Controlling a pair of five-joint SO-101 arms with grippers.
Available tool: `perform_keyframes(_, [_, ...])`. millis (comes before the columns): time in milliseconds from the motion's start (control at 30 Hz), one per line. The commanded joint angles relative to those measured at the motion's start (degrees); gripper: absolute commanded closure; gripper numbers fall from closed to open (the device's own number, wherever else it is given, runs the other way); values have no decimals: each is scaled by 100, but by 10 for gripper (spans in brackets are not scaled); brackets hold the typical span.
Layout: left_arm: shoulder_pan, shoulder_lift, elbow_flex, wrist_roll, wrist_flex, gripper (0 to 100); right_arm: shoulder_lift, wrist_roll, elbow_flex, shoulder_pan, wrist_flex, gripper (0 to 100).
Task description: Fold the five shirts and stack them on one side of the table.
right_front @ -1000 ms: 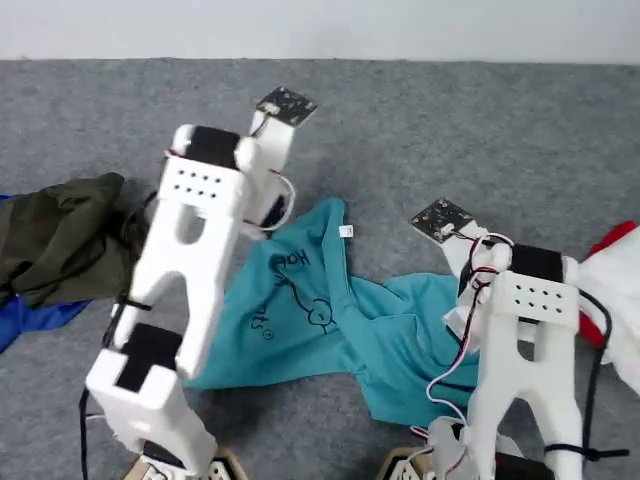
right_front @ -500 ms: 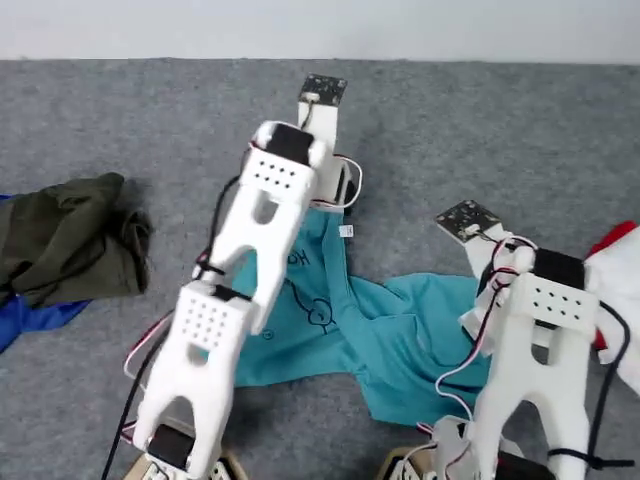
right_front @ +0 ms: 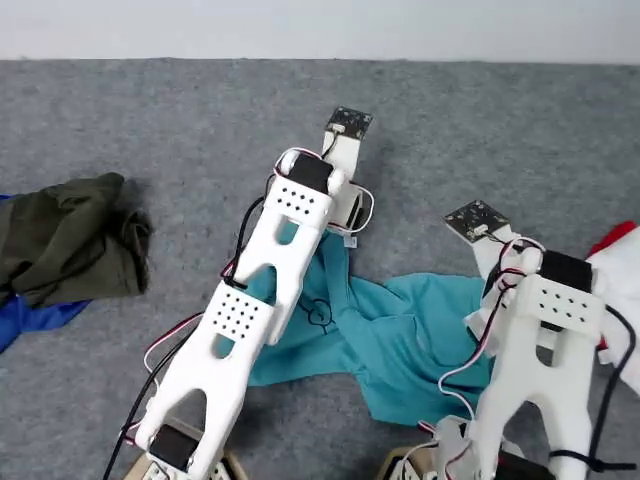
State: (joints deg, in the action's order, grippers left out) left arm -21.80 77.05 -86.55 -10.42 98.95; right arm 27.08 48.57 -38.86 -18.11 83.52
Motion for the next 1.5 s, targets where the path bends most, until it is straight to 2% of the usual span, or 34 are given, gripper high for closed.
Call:
perform_keyframes(0, [-35, -35, -268, 273, 167, 875, 127, 35, 9, -57, -66, 768])
perform_keyframes(167, [-35, -35, -268, 563, 167, 986, 127, 26, 9, -57, -66, 768])
perform_keyframes(367, [-35, -167, -295, 642, 176, 987, 127, 26, 9, -57, -66, 768])
perform_keyframes(533, [149, -862, -224, 607, 185, 987, 127, 26, 9, -48, -84, 768])
perform_keyframes(600, [264, -1292, 163, 598, 185, 987, 127, 26, 9, -48, -207, 768])
perform_keyframes(700, [527, -2251, 1262, 607, 185, 987, 127, 26, 26, -48, -295, 768])
perform_keyframes(833, [738, -3815, 3363, 677, 185, 987, 127, 26, 35, -48, -382, 768])
perform_keyframes(1067, [738, -6690, 6976, 1574, 185, 987, 127, 35, 35, -13, -629, 768])
perform_keyframes(1267, [782, -8413, 8971, 2145, 185, 987, 127, 26, 35, 400, -637, 768])
perform_keyframes(1467, [774, -9459, 10738, 2224, 185, 986, 127, 44, 35, 444, -637, 768])
